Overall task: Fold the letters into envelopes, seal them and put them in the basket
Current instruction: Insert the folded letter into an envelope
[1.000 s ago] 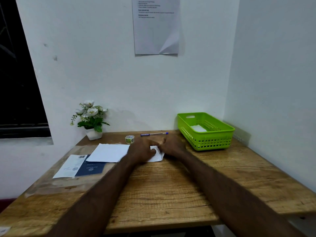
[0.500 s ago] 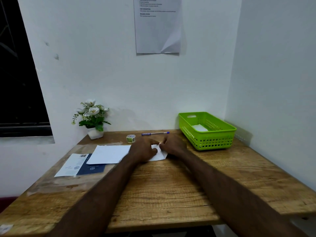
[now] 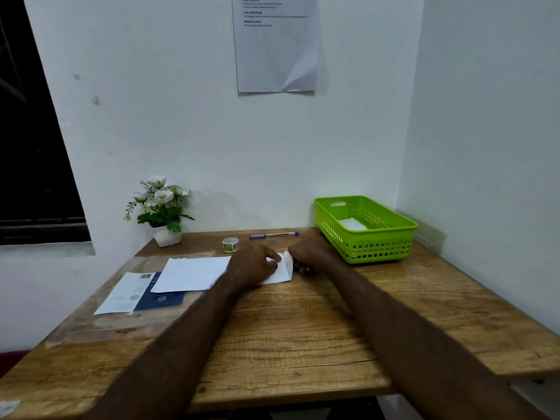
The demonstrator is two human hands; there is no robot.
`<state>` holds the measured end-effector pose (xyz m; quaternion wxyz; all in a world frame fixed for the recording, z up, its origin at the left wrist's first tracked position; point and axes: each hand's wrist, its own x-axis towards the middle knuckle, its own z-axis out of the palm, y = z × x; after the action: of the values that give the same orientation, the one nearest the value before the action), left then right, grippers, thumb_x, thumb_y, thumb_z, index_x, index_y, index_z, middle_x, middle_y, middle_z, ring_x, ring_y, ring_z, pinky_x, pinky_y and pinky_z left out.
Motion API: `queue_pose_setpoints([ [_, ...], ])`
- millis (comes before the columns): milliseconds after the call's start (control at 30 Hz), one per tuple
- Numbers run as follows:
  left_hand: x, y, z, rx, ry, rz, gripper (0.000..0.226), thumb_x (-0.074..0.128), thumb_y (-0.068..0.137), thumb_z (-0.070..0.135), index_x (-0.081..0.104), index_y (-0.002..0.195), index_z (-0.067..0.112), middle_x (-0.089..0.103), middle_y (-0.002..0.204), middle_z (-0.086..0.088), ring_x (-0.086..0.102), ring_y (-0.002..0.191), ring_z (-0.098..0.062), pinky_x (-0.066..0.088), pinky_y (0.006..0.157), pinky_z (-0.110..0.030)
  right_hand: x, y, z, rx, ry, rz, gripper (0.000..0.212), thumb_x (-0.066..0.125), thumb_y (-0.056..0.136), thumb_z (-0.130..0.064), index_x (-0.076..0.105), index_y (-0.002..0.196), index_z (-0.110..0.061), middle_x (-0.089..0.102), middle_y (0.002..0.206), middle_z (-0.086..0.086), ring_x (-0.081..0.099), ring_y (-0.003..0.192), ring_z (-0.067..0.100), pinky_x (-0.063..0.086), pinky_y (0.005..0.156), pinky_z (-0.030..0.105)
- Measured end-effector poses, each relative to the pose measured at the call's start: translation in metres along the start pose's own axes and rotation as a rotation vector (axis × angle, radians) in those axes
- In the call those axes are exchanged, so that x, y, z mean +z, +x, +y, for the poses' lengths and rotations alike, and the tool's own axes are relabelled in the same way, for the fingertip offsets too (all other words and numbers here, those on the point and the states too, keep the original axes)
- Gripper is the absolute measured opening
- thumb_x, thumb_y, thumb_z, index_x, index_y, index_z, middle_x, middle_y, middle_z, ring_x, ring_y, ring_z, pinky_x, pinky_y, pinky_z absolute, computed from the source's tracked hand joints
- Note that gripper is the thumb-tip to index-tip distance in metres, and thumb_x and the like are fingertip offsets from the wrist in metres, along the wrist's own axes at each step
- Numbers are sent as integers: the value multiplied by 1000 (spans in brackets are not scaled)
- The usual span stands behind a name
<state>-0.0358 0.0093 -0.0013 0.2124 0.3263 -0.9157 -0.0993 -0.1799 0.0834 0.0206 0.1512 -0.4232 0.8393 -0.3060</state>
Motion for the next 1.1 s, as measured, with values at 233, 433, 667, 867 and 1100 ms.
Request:
queue_pose_setpoints([
  [233,-2,1,-7,-127,-262,15,10,76,88,20,83,95,20,78,93,5,65,76,-7,42,56,-17,-13,-13,12,-168,230,-236,12,66,93,-18,75,97,-11,62,61,2,49,37,8,37,37,16],
  [433,-8,-5,-4,-164,-151,102,19,74,89,37,78,105,27,74,100,11,64,85,-6,43,66,-22,-5,-5,8,-351,-41,-164,20,73,89,-17,80,106,-22,59,49,-7,45,36,8,39,38,17],
  [667,0,-2,-8,-20,40,-4,33,63,96,43,71,124,30,64,136,9,51,130,-17,46,104,-39,-3,-5,8,-235,-43,-156,19,75,89,-22,72,101,-8,59,59,5,50,43,14,43,41,24],
  [867,6,10,-4,-66,162,17,42,54,97,51,65,127,25,59,136,-6,50,130,-29,46,103,-46,1,-1,7,-130,-9,-151,22,81,83,-26,69,90,-8,61,55,5,53,42,15,45,41,22],
  [1100,5,14,-6,-120,166,1,53,48,90,61,71,108,17,70,119,-10,59,114,-33,49,97,-45,1,-1,5,-109,-33,-190,21,80,84,-22,71,91,-5,66,68,10,59,54,20,46,40,22],
])
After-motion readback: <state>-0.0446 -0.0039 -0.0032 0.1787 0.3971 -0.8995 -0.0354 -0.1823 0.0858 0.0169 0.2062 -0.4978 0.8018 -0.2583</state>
